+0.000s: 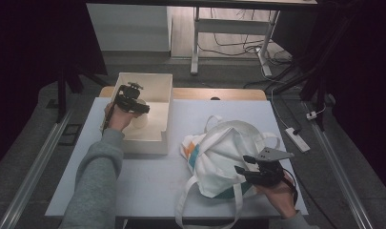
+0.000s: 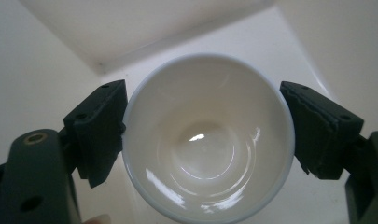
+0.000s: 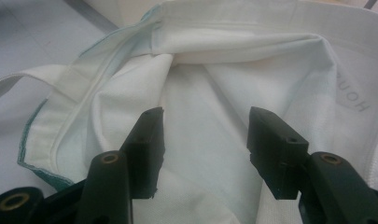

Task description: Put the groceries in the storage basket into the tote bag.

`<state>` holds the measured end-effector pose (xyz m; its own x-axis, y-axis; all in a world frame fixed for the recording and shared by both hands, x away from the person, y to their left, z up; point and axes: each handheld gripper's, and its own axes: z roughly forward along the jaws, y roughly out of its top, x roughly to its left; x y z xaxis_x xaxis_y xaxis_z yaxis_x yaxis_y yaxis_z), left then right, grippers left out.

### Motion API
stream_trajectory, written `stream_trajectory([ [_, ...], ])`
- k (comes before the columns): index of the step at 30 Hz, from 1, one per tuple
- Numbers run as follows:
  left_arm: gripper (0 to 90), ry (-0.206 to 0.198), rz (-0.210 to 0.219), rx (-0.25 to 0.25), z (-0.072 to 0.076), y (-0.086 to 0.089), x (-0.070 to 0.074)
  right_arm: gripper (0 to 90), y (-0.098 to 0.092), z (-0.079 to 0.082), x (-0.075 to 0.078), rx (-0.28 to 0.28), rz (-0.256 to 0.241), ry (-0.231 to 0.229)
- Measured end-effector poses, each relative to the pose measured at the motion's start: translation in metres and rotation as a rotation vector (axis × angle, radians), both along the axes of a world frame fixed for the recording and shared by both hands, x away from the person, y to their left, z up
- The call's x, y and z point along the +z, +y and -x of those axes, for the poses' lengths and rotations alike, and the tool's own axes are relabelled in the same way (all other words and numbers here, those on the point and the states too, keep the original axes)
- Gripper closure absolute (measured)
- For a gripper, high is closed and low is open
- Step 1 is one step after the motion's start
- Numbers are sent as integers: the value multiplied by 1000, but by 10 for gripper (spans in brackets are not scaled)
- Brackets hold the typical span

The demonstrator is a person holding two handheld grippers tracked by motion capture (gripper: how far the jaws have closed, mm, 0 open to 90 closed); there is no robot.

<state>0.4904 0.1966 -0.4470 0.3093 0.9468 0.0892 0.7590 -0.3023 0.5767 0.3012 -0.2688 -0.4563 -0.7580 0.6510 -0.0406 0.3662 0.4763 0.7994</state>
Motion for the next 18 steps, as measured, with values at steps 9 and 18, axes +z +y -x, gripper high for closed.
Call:
stream_trajectory([
  [9,197,0,51,-20,1,1,0,456,-1,0,-1,-3,4,1],
  [18,197,-41,71,-47,11,2,12,455,0,-1,-1,-3,4,1],
])
